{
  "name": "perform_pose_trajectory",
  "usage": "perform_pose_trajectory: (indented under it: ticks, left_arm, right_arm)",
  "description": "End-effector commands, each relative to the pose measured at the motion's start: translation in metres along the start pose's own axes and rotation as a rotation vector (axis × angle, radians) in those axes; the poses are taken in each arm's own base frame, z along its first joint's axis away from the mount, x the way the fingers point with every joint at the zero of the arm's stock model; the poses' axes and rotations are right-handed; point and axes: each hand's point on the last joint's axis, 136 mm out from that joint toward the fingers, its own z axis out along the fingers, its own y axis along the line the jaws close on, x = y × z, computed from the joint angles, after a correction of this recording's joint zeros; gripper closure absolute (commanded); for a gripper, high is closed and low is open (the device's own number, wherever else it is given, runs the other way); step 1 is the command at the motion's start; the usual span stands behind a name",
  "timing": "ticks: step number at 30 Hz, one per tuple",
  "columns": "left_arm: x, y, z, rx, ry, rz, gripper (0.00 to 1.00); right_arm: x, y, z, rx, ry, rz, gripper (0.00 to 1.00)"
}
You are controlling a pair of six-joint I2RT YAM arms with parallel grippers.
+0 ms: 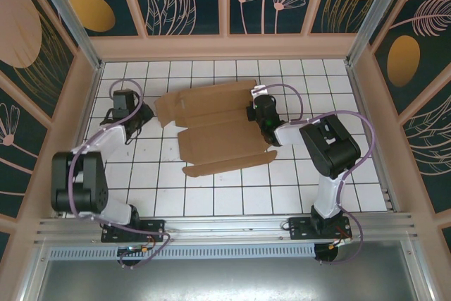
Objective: Fold the paper box
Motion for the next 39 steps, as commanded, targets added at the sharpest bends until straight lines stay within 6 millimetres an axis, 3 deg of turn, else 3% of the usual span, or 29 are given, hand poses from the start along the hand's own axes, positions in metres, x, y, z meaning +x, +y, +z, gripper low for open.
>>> perform_pose_trajectory:
  ticks: [1,4,8,13,30,39]
  left_arm:
    - [-0.003,-0.028,-0.001,0.129,0.007,0.045,0.81]
    - [0.000,-0.042,-0.006,0.180,0.000,0.097,0.77]
    - [0.019,-0.063,-0.004,0.220,0.040,0.195,0.74]
    - [0.031,-0.077,-0.004,0.241,0.049,0.273,0.71]
    - [0.034,-0.119,-0.006,0.403,0.001,0.446,0.67]
    - [0.027,-0.127,0.006,0.330,-0.078,0.556,0.55]
  right_arm:
    - [0.048,-0.004,-0.005,0.018,0.148,-0.090,0.95]
    - [0.048,-0.004,-0.006,0.016,0.146,-0.090,0.95]
    - [0.047,-0.005,-0.006,0.019,0.145,-0.089,0.95]
    - [0.048,-0.004,-0.006,0.016,0.148,-0.090,0.95]
    - [0.050,-0.002,-0.004,0.010,0.153,-0.094,0.95]
    - [0.051,-0.001,-0.004,0.005,0.154,-0.099,0.95]
